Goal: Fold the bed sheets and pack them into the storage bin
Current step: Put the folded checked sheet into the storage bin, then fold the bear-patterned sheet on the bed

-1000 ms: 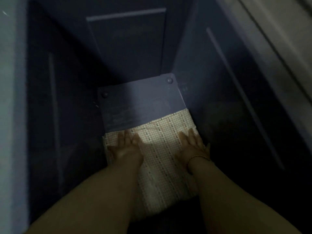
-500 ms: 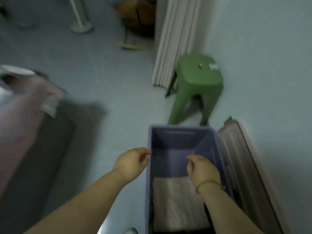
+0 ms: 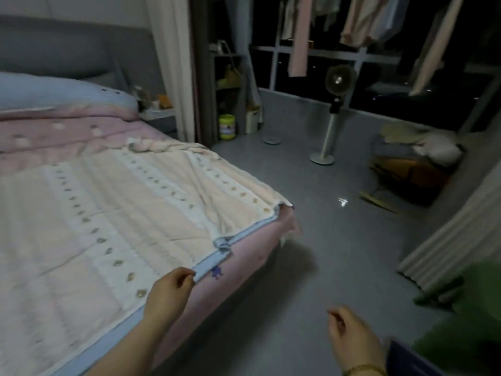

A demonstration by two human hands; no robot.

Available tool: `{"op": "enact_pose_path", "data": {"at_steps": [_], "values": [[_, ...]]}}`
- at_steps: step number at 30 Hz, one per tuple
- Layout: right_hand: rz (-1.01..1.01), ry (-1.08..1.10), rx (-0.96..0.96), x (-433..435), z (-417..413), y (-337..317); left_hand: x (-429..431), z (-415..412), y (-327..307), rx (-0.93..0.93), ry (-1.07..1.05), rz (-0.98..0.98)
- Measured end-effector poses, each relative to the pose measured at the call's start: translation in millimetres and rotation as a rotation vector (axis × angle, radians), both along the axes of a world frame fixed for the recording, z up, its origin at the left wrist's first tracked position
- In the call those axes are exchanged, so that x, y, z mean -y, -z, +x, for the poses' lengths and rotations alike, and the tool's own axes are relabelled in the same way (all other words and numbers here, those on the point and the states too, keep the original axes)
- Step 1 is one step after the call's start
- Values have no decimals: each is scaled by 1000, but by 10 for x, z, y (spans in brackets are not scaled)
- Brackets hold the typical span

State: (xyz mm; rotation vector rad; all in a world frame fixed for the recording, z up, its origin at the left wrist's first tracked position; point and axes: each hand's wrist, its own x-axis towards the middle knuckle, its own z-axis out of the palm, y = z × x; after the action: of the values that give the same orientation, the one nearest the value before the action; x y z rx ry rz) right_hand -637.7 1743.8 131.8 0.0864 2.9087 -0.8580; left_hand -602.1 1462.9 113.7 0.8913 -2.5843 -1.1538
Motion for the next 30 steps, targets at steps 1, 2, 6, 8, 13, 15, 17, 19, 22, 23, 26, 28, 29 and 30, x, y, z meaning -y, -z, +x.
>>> {"op": "enact_pose_path", "data": {"at_steps": [1, 2, 6, 8, 13, 15, 17, 19, 22, 23, 26, 28, 29, 30], "values": [[-45, 9, -33, 168, 61, 11, 180, 118, 21, 28, -48, 21], [-46, 13, -55, 346, 104, 38, 379, 233, 61, 47, -90, 33], [15, -68, -48, 1203, 215, 265, 1153, 737, 169, 97, -190, 82], [-32, -114, -26, 1697, 302, 247, 1539, 1021, 192, 110, -240, 101], [-114, -458, 131, 3165, 617, 139, 2555, 1882, 129, 129, -413, 104], [-113, -565, 124, 3669, 753, 134, 2885, 2216, 66, 119, -510, 102], [-100, -658, 118, 4197, 952, 120, 3181, 2636, 16, 109, -636, 87], [-91, -746, 120, 4624, 1187, 125, 3394, 3062, -43, 99, -770, 84], [-37, -936, 141, 5198, 1580, 80, 3559, 3775, -110, 48, -938, 101], [-32, -1002, 138, 5336, 1675, 82, 3551, 3975, -155, 41, -979, 111], [11, -1178, 145, 5750, 2108, 63, 3459, 4636, -207, -27, -1158, 100], [16, -1259, 142, 5963, 2389, 89, 3429, 5008, -180, -37, -1263, 87], [11, -1309, 148, 6077, 2703, 128, 3292, 5338, -147, -26, -1354, 101], [-29, -1289, 152, 6114, 2776, 101, 3278, 5410, -124, -30, -1395, 85]]}}
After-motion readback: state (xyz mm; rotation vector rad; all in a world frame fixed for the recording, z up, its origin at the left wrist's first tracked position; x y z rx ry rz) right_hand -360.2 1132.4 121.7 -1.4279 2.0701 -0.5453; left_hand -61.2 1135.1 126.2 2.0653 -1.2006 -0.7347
